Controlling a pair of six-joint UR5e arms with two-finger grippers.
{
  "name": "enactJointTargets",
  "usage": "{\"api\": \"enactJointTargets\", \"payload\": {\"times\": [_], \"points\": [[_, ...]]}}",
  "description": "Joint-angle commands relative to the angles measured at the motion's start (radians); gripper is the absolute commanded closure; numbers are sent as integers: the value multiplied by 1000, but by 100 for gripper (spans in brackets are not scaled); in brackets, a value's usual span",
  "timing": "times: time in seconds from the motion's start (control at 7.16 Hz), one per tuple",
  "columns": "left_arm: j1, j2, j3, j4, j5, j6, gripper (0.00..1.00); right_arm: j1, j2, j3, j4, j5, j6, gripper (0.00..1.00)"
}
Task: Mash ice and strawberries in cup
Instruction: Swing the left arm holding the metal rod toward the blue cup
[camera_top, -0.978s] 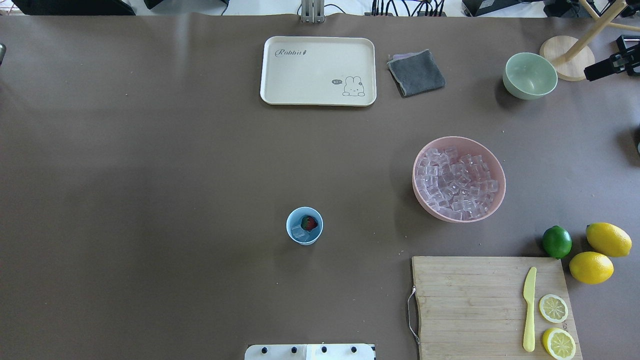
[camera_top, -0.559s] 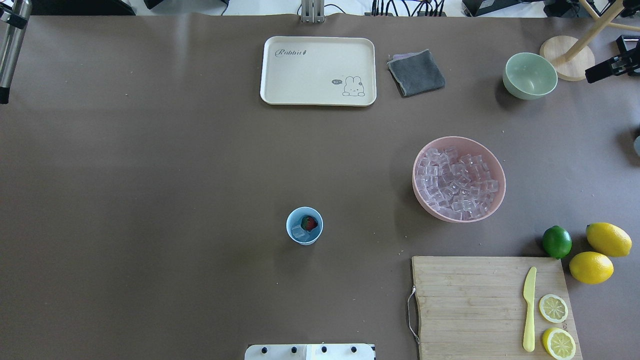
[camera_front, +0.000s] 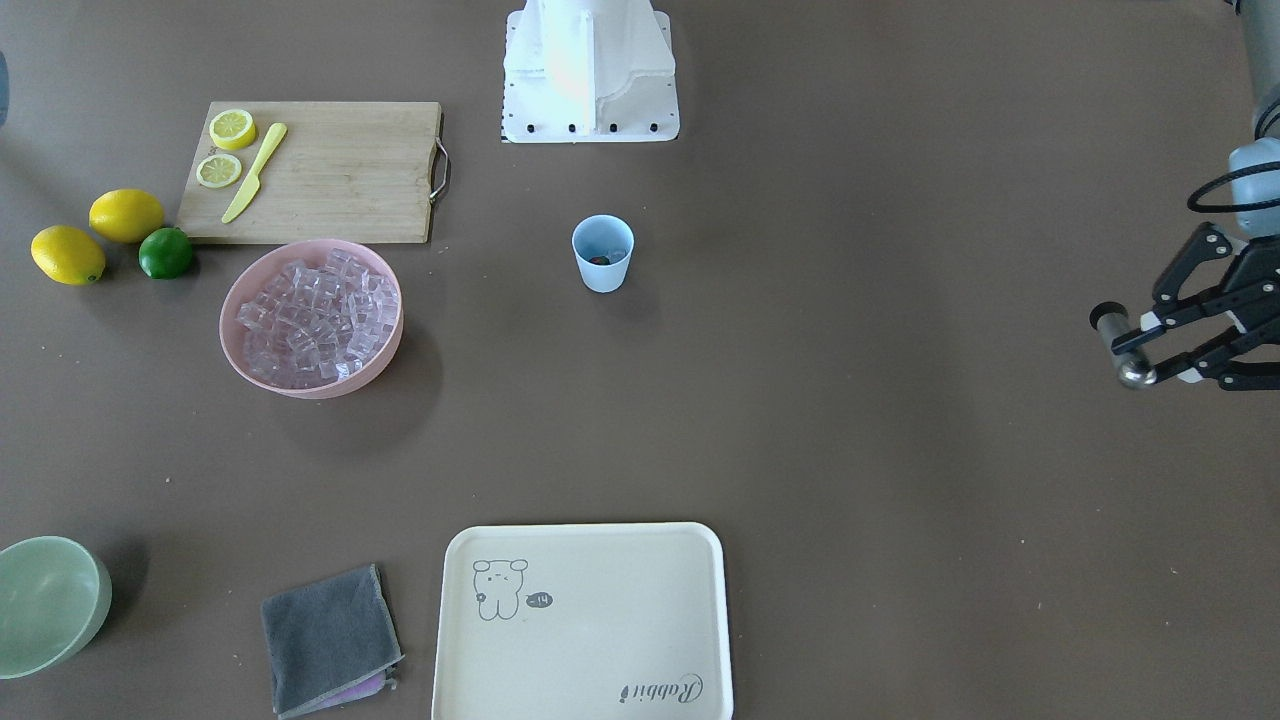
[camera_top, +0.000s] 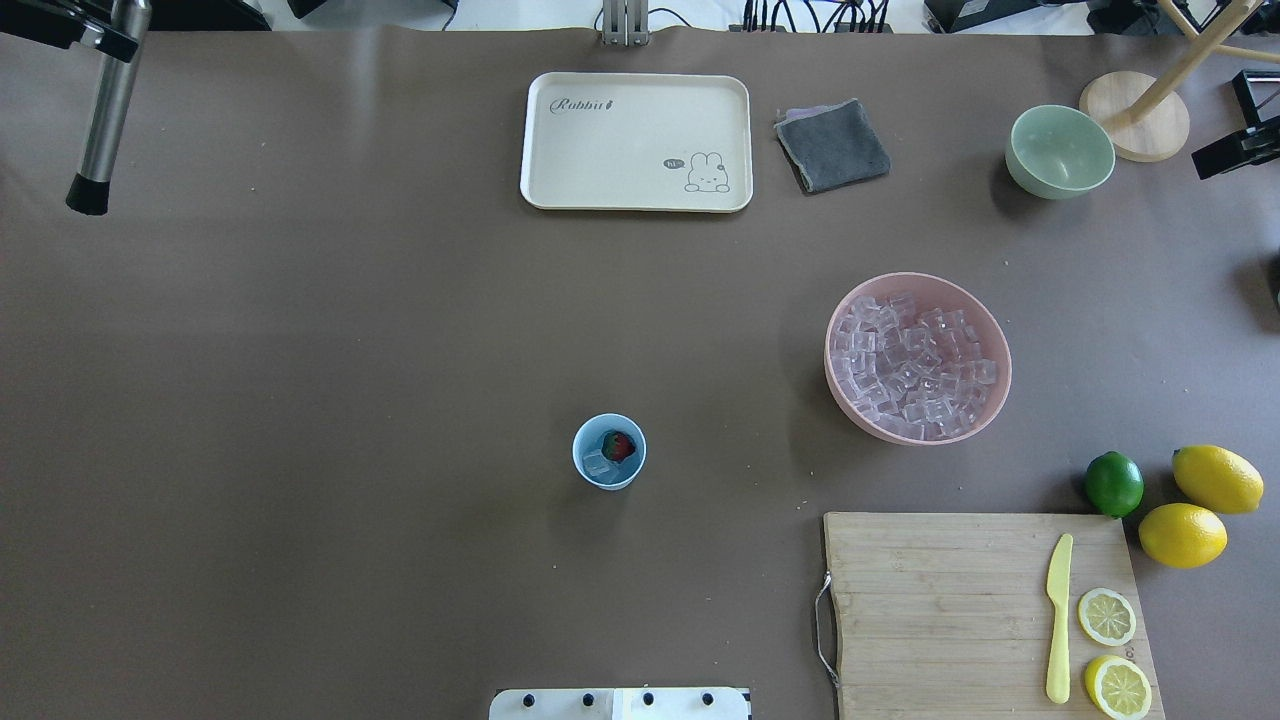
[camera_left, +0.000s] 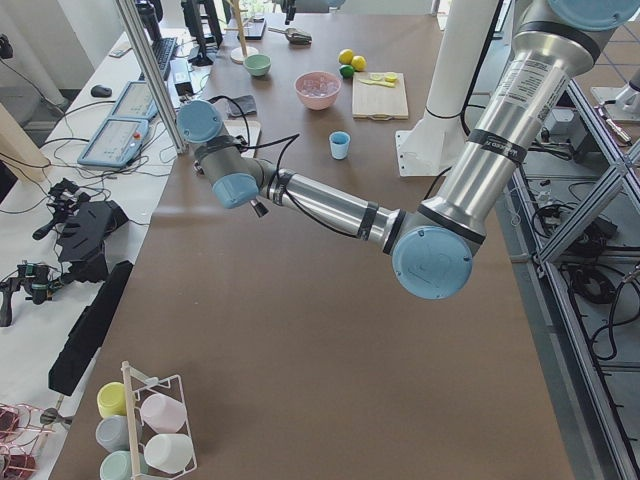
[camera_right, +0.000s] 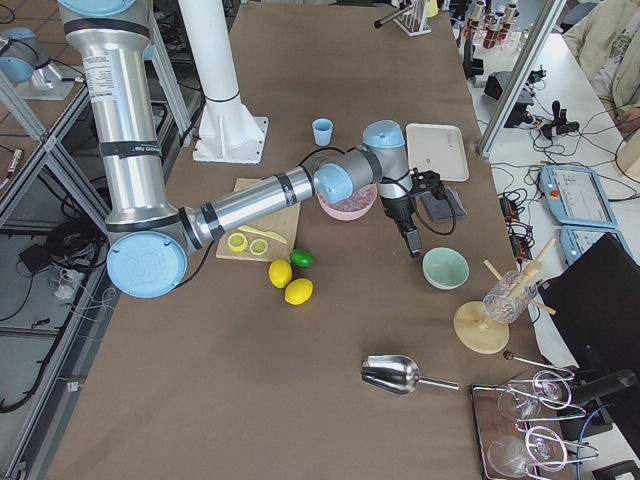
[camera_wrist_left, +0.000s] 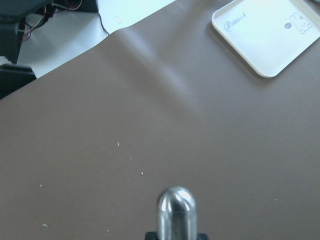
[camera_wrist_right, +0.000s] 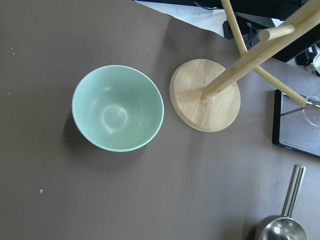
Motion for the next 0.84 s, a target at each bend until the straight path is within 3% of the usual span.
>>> {"api": "enactJointTargets", "payload": {"times": [0.0,0.56,0.7], "points": [[131,-74,-11,-56,-3,-91,100,36,-11,-22,0,-8,-2,0],[281,-214,-10,-55,14,-282,100,102,-66,-57,6,-10,-1,0],[317,-260,-7,-41,14,-415,100,116,-84,-56,8,-12,-2,0]]}}
